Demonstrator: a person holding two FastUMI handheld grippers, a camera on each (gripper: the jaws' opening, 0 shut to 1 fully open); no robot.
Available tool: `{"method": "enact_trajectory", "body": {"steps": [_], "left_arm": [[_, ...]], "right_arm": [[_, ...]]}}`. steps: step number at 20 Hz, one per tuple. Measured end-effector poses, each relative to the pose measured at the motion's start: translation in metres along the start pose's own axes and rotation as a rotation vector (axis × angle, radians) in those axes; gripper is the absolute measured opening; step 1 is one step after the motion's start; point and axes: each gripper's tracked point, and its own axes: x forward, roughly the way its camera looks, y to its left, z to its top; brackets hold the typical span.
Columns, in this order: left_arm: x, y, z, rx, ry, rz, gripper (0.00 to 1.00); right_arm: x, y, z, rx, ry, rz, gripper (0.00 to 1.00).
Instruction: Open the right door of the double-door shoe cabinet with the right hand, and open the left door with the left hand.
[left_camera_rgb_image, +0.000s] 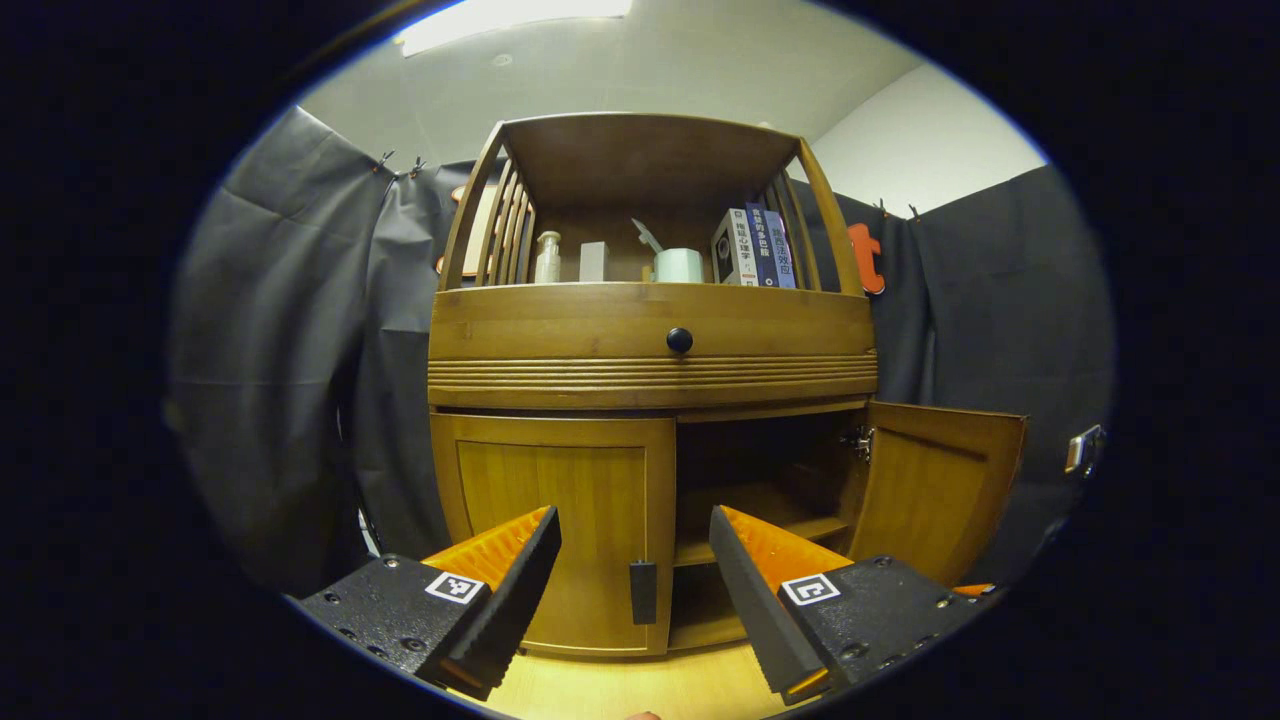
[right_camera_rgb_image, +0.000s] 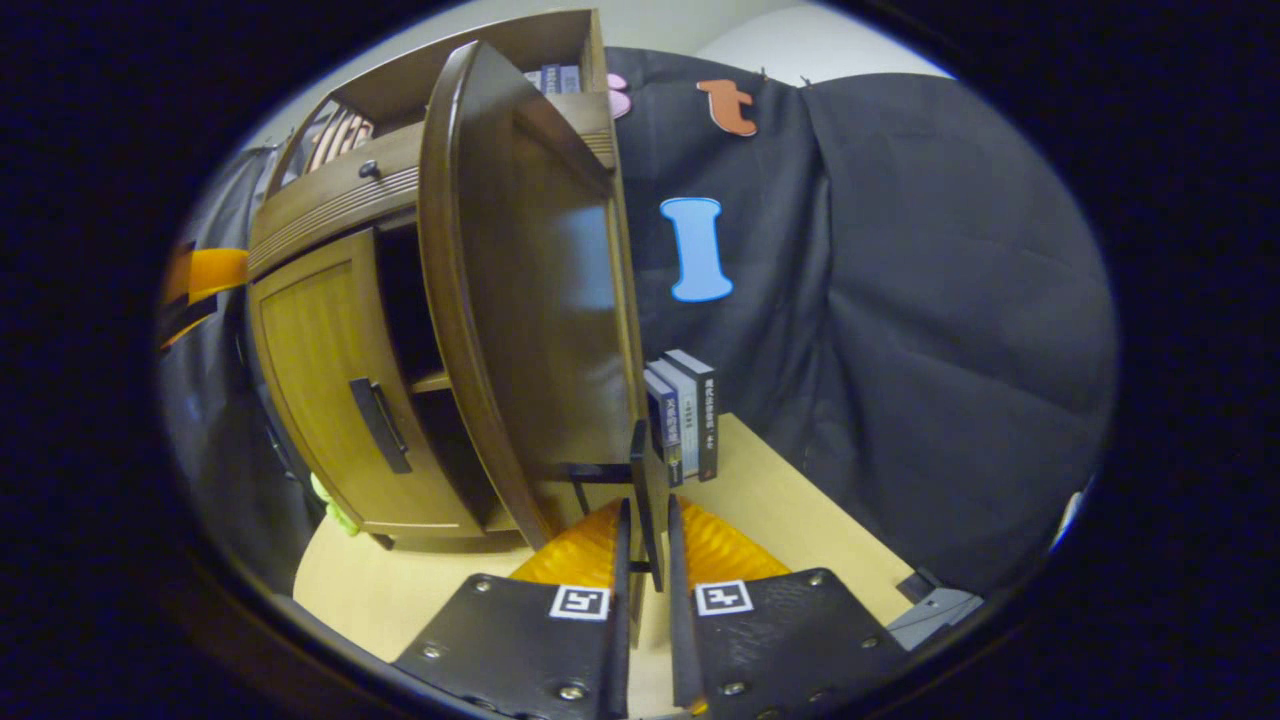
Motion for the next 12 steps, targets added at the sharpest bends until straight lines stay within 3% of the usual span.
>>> {"method": "enact_trajectory", "body": {"steps": [4,5,6,8,9,10,11,12], "left_arm": [[0.004,0.001,-0.011,0.003,0.023,0.005,0.92],[0.007,0.002,-0.016,0.006,0.033,0.007,0.87],[0.01,0.001,-0.022,0.01,0.043,0.008,0.92],[0.016,0.003,-0.033,0.016,0.063,0.01,0.92],[0.019,0.002,-0.038,0.019,0.071,0.01,0.87],[0.024,0.003,-0.045,0.022,0.08,0.01,0.92],[0.029,0.003,-0.054,0.025,0.094,0.009,0.87],[0.035,0.003,-0.063,0.028,0.11,0.011,0.9]], "right_arm": [[0.001,-0.032,-0.003,0.013,0.011,-0.041,0.22],[0.001,-0.038,-0.002,0.007,0.007,-0.057,0.24],[0.0,-0.042,0.001,0.004,0.003,-0.068,0.24],[-0.002,-0.05,0.003,-0.004,-0.007,-0.093,0.24],[-0.004,-0.055,0.004,-0.007,-0.012,-0.11,0.24],[-0.006,-0.061,0.006,-0.008,-0.019,-0.13,0.24],[-0.009,-0.068,0.01,-0.008,-0.032,-0.152,0.24],[-0.011,-0.074,0.015,-0.008,-0.049,-0.173,0.24]]}}
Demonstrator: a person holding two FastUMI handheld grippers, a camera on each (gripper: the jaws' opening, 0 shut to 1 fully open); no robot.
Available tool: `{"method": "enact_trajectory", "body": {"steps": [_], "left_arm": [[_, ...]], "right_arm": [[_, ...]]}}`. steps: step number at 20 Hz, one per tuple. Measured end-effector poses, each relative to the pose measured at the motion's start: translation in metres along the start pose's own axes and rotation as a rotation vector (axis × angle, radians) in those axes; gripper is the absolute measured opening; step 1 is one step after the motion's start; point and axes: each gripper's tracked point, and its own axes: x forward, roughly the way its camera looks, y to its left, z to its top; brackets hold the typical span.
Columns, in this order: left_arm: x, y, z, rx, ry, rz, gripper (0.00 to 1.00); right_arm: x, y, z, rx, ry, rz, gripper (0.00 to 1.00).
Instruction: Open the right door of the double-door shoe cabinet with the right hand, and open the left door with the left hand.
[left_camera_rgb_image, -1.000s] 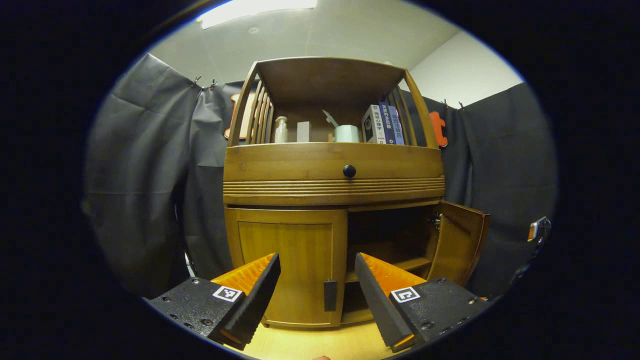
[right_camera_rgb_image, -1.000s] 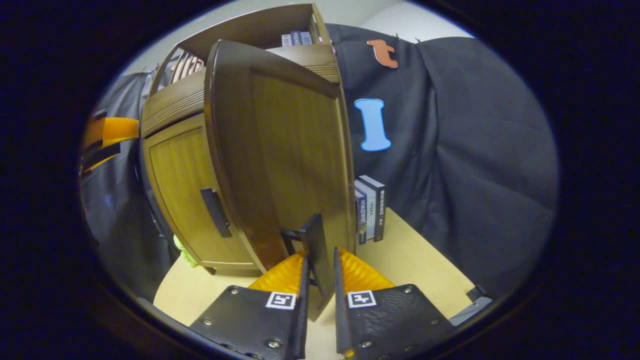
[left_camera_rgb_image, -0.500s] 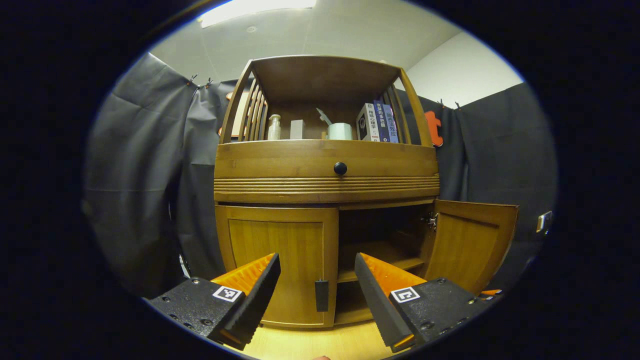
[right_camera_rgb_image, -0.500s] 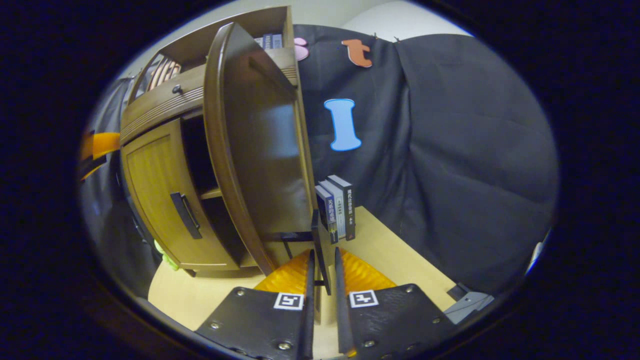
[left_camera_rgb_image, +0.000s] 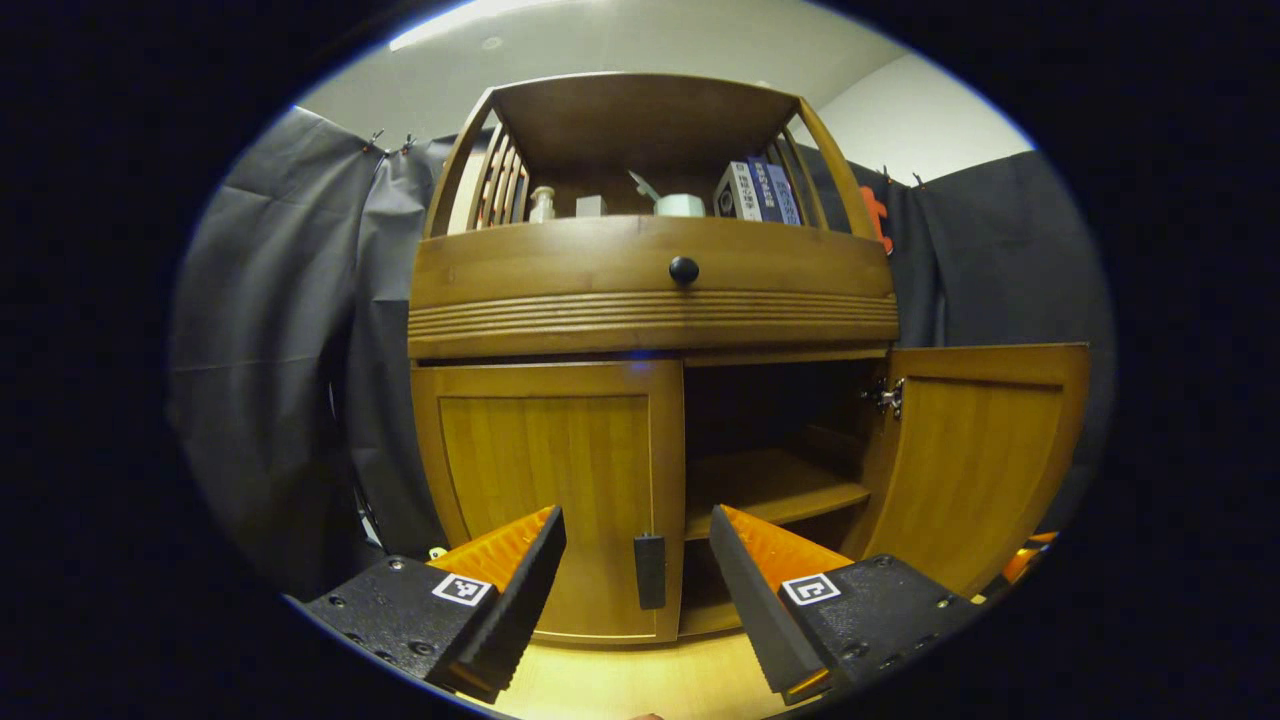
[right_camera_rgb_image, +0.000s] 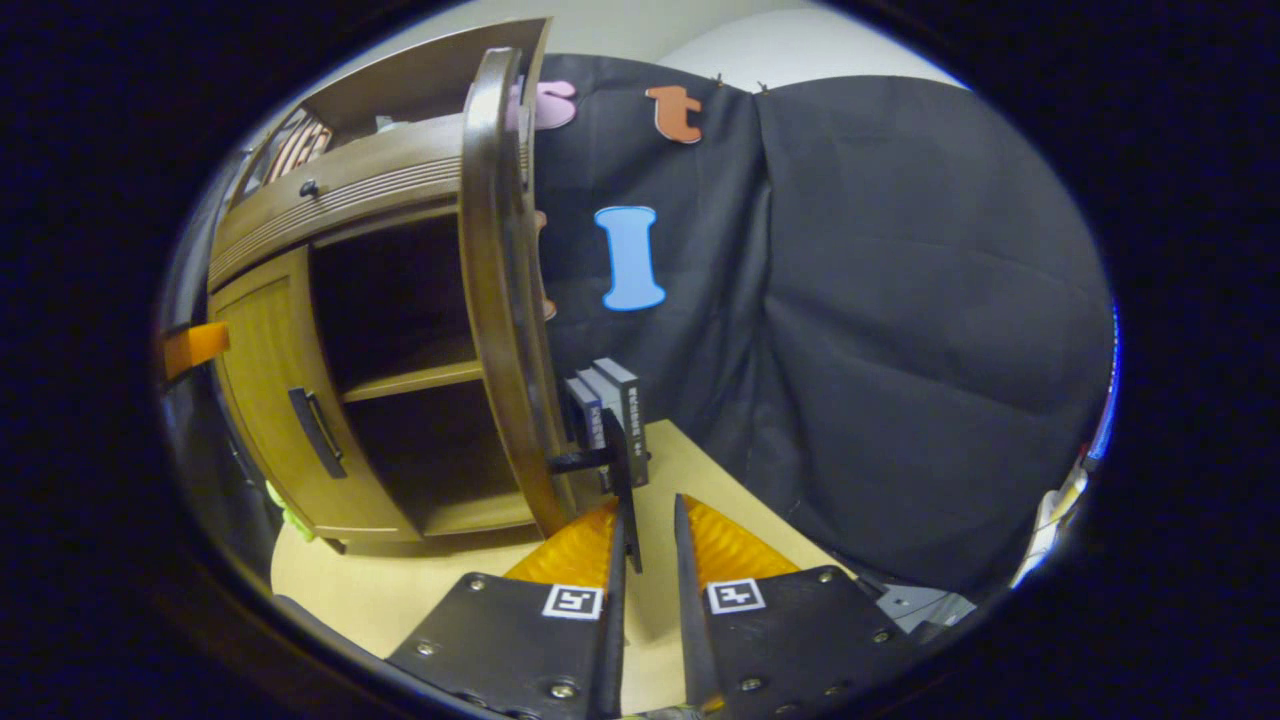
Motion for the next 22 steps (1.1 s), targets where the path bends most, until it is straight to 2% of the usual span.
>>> {"method": "enact_trajectory", "body": {"steps": [2,7,11,14,16,17,19,20,22], "left_arm": [[0.015,0.002,-0.018,0.0,0.033,0.004,0.9],[0.056,0.004,-0.061,0.003,0.118,0.01,0.9],[0.088,-0.001,-0.099,0.003,0.199,-0.018,0.85],[0.097,0.01,-0.114,0.0,0.246,-0.003,0.83],[0.107,0.016,-0.122,-0.011,0.255,-0.006,0.73],[0.11,0.018,-0.122,-0.022,0.263,-0.017,0.58],[0.112,0.01,-0.119,-0.034,0.26,-0.019,0.41],[0.113,0.011,-0.12,-0.037,0.259,-0.014,0.37],[0.114,0.009,-0.118,-0.06,0.248,-0.013,0.36]], "right_arm": [[-0.001,-0.016,0.005,-0.006,-0.022,-0.05,0.24],[-0.006,-0.023,0.016,0.021,-0.041,-0.057,0.24],[-0.022,-0.027,0.044,0.014,-0.107,-0.087,0.24],[-0.037,-0.034,0.071,0.03,-0.165,-0.114,0.24],[-0.044,-0.041,0.086,0.032,-0.2,-0.134,0.24],[-0.047,-0.044,0.091,0.035,-0.214,-0.142,0.24],[-0.05,-0.049,0.097,0.04,-0.231,-0.155,0.24],[-0.051,-0.052,0.1,0.043,-0.235,-0.161,0.24],[-0.051,-0.054,0.099,0.055,-0.23,-0.161,0.24]]}}
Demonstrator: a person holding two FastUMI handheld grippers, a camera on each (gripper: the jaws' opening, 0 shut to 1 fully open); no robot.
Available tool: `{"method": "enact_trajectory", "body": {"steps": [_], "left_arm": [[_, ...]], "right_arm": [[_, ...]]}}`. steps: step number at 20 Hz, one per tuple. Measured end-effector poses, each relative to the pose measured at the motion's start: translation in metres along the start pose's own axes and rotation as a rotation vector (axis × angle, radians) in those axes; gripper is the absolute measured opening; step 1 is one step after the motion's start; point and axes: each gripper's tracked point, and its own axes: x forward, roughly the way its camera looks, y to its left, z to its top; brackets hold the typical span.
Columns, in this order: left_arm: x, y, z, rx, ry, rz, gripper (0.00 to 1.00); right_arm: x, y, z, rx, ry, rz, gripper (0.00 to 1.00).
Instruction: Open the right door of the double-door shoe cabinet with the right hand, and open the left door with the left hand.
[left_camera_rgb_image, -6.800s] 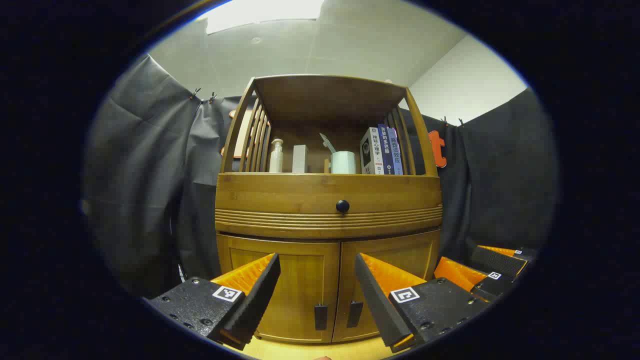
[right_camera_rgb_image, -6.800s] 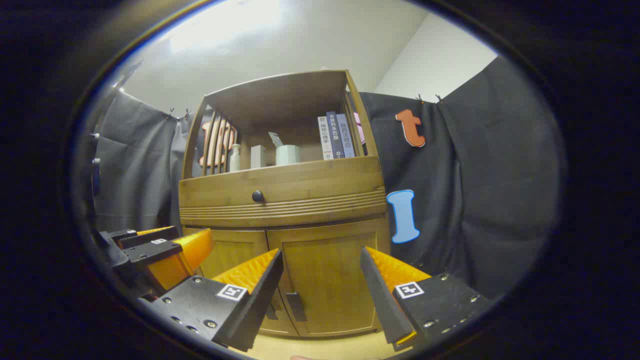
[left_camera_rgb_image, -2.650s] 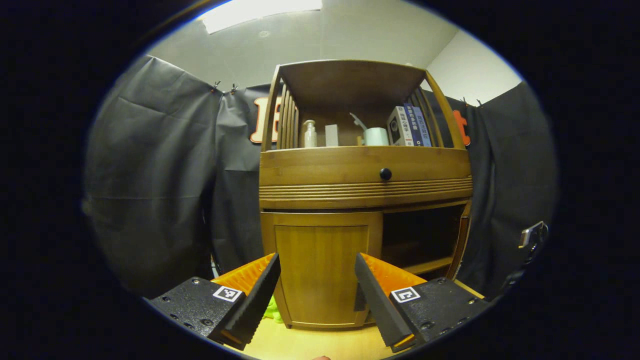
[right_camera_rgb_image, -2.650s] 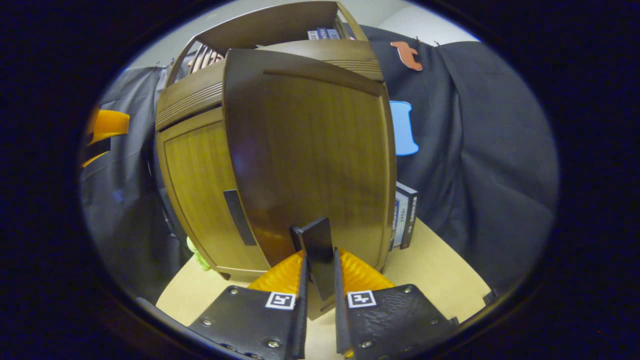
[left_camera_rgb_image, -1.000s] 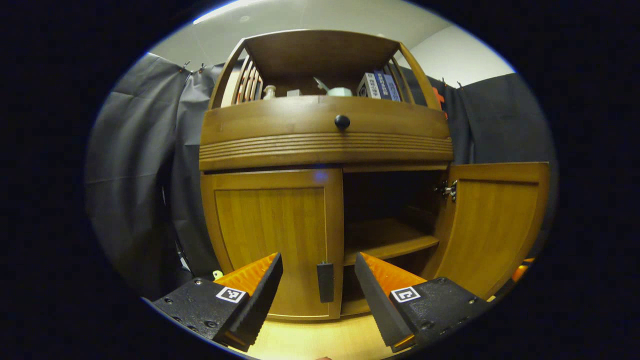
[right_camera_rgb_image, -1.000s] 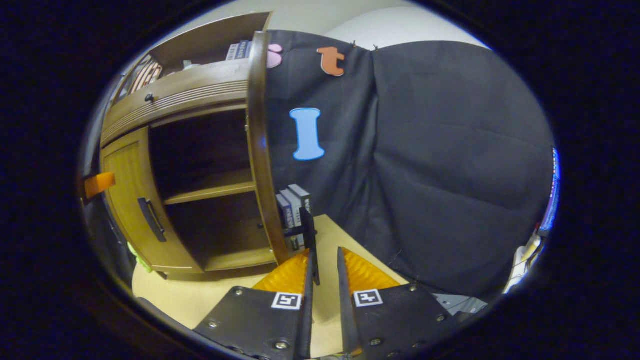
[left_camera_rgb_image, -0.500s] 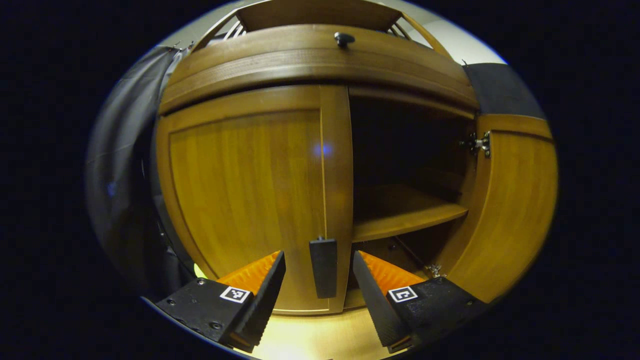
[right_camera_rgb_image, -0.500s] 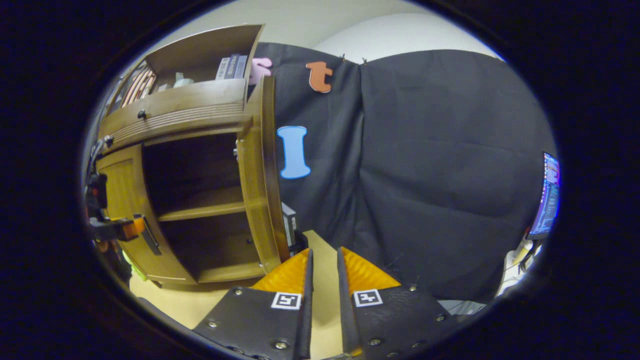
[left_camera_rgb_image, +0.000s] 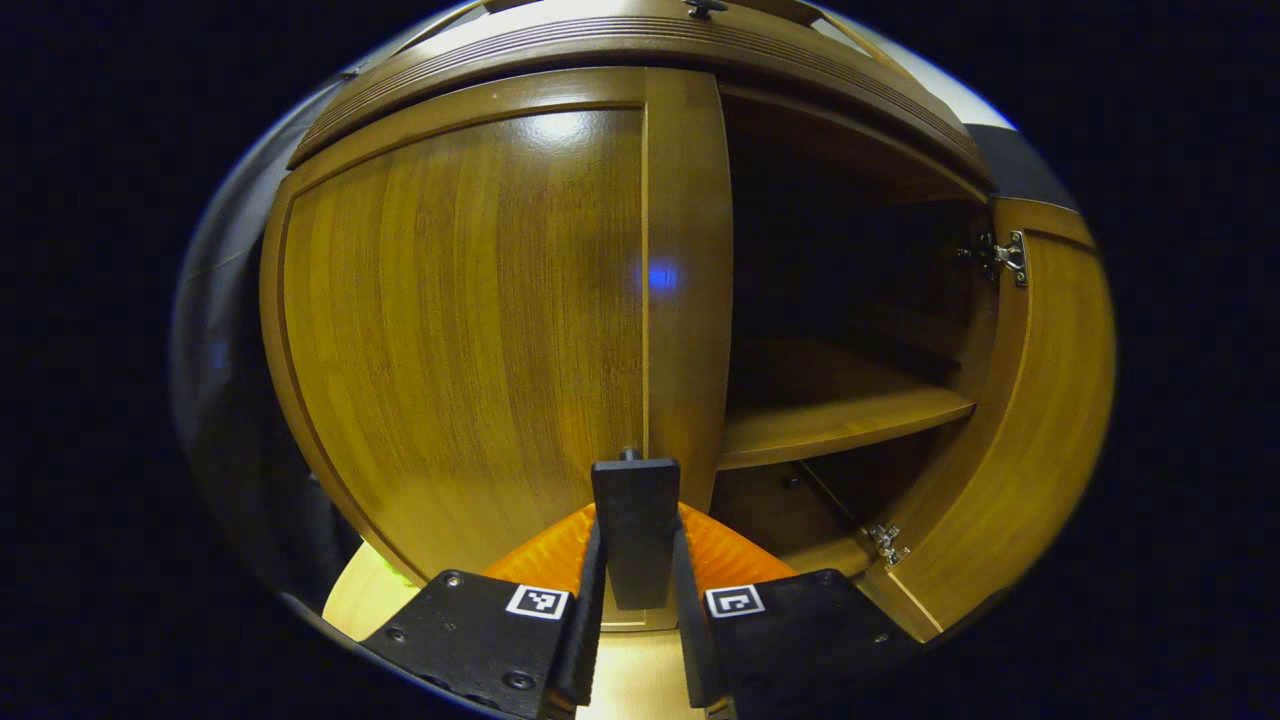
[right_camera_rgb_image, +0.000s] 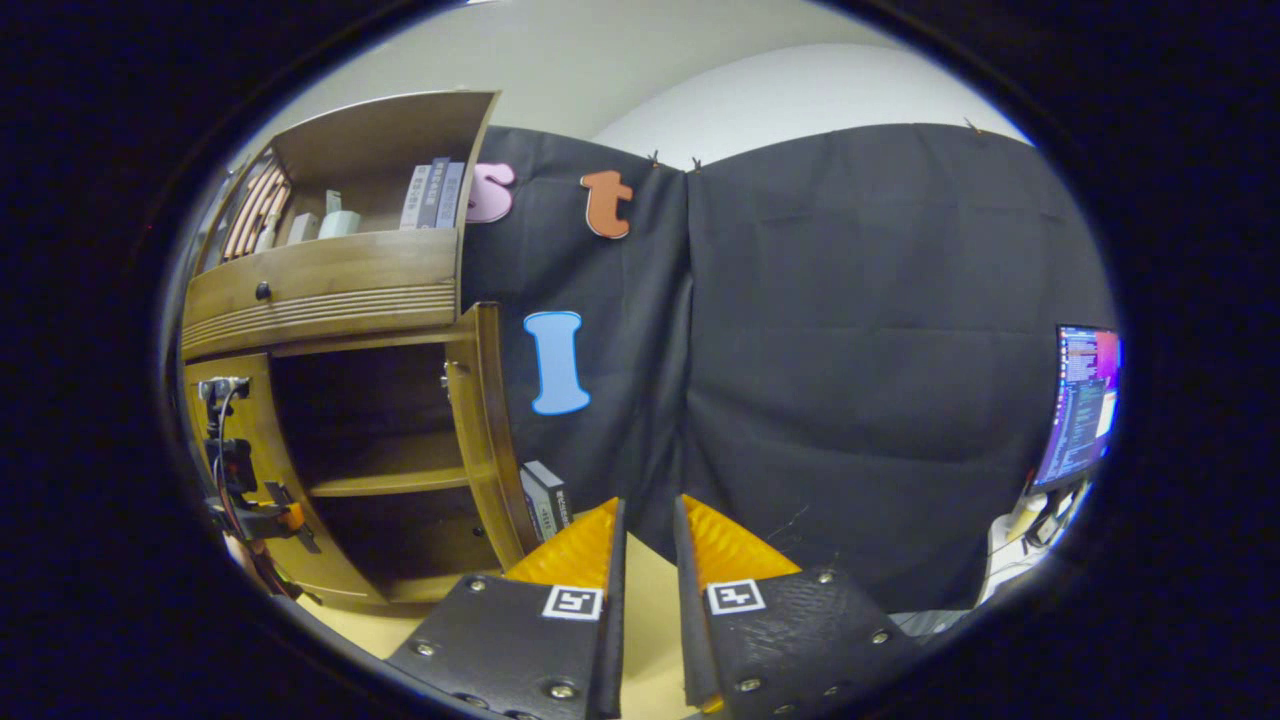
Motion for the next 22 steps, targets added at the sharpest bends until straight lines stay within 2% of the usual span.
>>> {"method": "enact_trajectory", "body": {"steps": [12,22], "left_arm": [[-0.018,0.0,-0.006,-0.031,0.01,0.009,0.32],[-0.016,0.005,-0.002,-0.069,0.021,0.068,0.29]], "right_arm": [[0.003,0.019,0.0,0.019,0.008,0.093,0.24],[-0.008,0.031,0.011,0.021,-0.012,0.172,0.24]]}}
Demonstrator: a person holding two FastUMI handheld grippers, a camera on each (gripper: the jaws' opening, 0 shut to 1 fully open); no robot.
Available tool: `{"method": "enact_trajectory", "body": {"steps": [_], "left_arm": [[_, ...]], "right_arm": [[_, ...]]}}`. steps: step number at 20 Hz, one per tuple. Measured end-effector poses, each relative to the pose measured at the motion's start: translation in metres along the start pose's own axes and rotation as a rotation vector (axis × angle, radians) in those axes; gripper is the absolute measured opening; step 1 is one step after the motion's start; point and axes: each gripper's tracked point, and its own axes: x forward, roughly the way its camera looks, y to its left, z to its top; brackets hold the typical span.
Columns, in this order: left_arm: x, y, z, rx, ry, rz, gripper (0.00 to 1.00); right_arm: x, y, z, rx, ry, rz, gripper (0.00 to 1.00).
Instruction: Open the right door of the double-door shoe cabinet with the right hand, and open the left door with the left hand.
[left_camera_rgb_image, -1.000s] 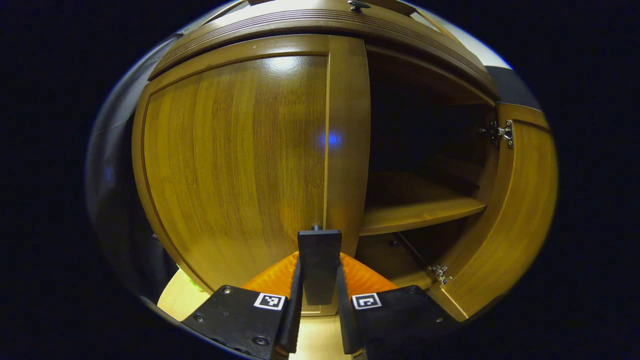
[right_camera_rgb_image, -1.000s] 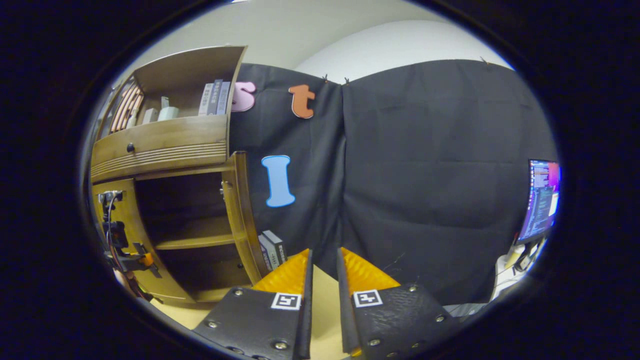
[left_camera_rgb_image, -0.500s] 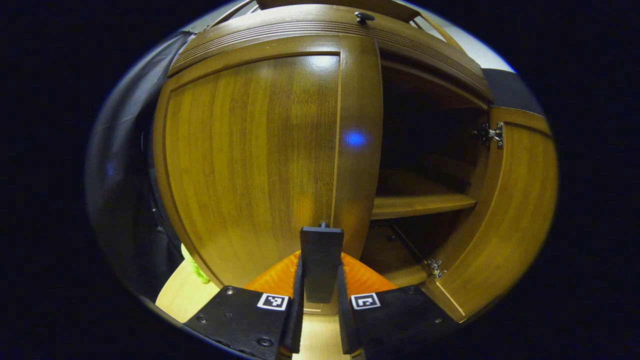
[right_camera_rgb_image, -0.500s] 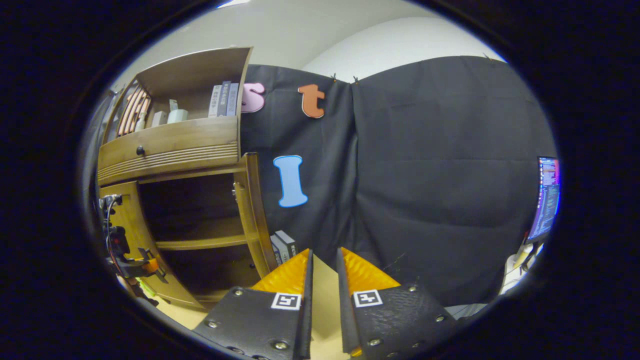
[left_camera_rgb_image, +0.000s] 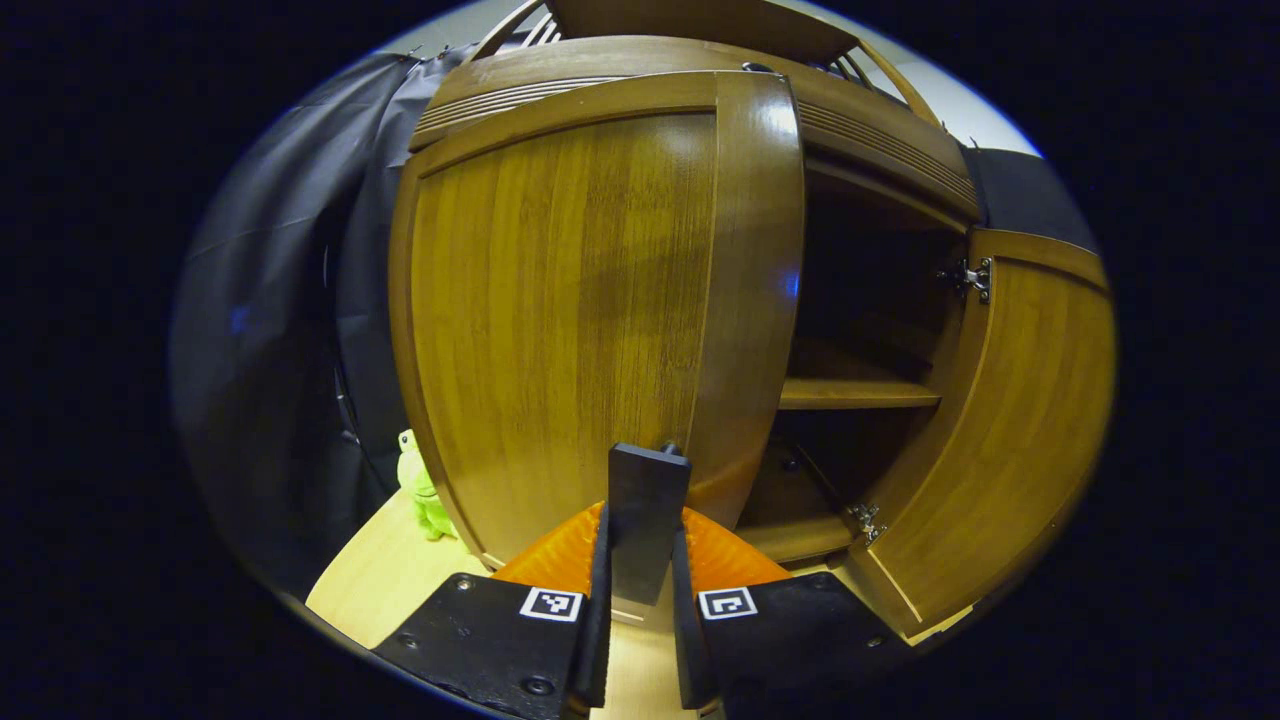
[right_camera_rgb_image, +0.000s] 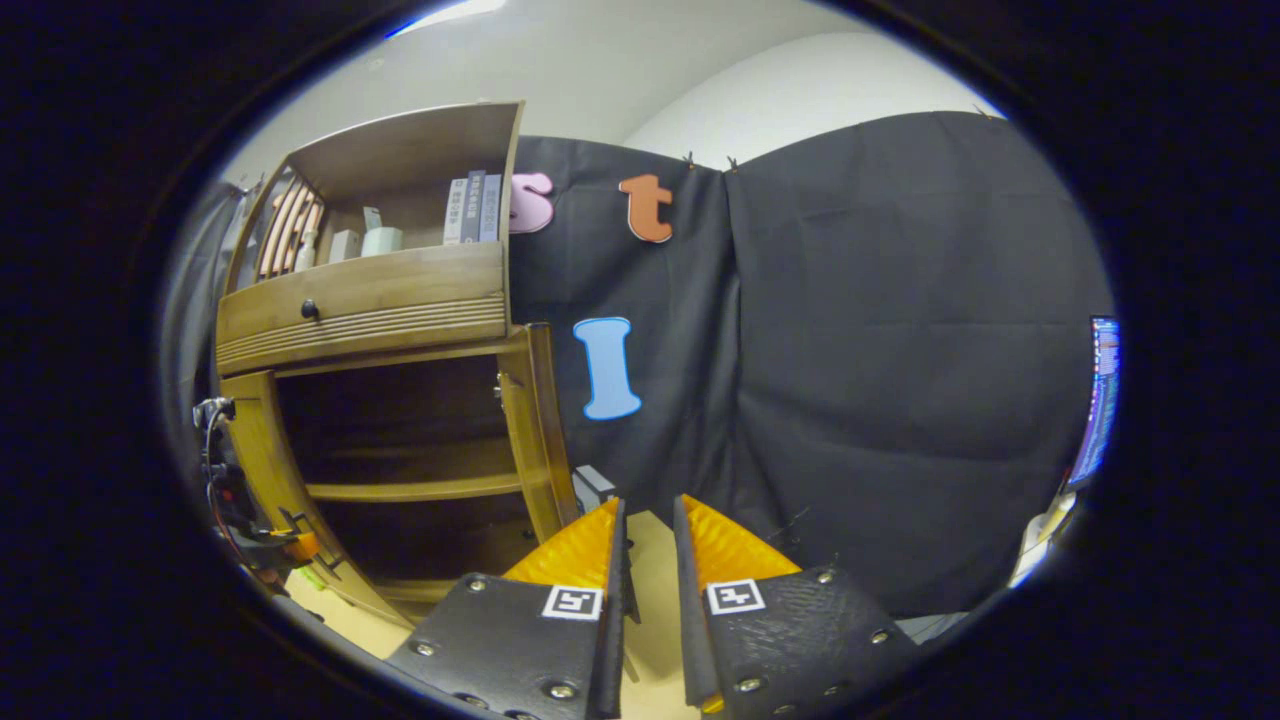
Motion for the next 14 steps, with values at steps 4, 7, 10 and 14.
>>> {"method": "enact_trajectory", "body": {"steps": [4,7,10,14], "left_arm": [[0.003,0.002,-0.002,-0.006,0.0,0.027,0.28],[0.003,0.004,0.001,-0.013,-0.004,0.049,0.26],[-0.001,0.007,0.004,-0.025,-0.006,0.082,0.25],[-0.012,0.02,-0.003,-0.038,-0.018,0.123,0.21]], "right_arm": [[-0.004,0.014,0.009,0.003,-0.024,0.037,0.24],[-0.008,0.026,0.014,0.006,-0.037,0.064,0.24],[-0.011,0.037,0.019,-0.002,-0.053,0.085,0.24],[-0.014,0.057,0.023,-0.03,-0.076,0.12,0.24]]}}
